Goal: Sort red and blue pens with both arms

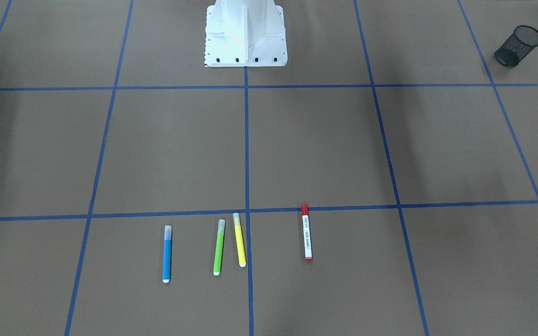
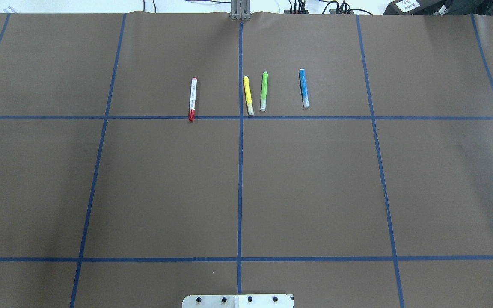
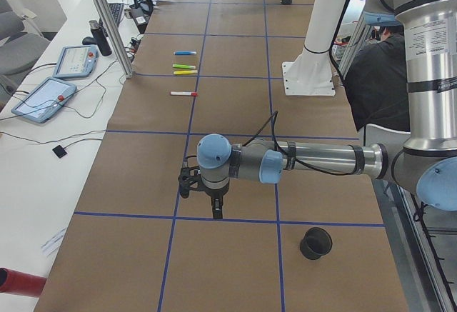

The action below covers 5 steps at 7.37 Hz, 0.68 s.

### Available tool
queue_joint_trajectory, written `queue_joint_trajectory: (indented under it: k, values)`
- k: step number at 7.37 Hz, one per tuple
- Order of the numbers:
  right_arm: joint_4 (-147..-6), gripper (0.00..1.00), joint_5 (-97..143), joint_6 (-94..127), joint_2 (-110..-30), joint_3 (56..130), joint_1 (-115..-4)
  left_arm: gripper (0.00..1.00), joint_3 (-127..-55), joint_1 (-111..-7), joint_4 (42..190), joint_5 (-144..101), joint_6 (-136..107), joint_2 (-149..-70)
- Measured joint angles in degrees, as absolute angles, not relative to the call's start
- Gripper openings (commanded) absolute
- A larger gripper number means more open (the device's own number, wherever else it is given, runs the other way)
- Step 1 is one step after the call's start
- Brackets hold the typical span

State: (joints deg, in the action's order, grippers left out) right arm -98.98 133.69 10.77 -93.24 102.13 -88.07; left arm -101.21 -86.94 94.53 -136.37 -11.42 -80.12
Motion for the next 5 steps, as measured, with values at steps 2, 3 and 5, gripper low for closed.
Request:
queue_joint_trajectory:
  k: [2, 3, 5]
  values:
    - [-98.8, 1.0, 133.76, 10.88, -93.19, 102.36, -88.02, 1.0, -101.37, -86.87, 94.51, -136.42, -11.48, -80.57]
    - [-97.48, 1.0, 133.77, 10.96, -93.35, 102.37, -87.99, 1.0, -101.43, -86.81, 94.54, -136.49, -11.69, -81.19]
    - [-93.77, 1.0, 133.81, 11.28, -93.77, 102.22, -87.89, 1.0, -101.68, -86.76, 95.1, -138.56, -11.99, -82.03]
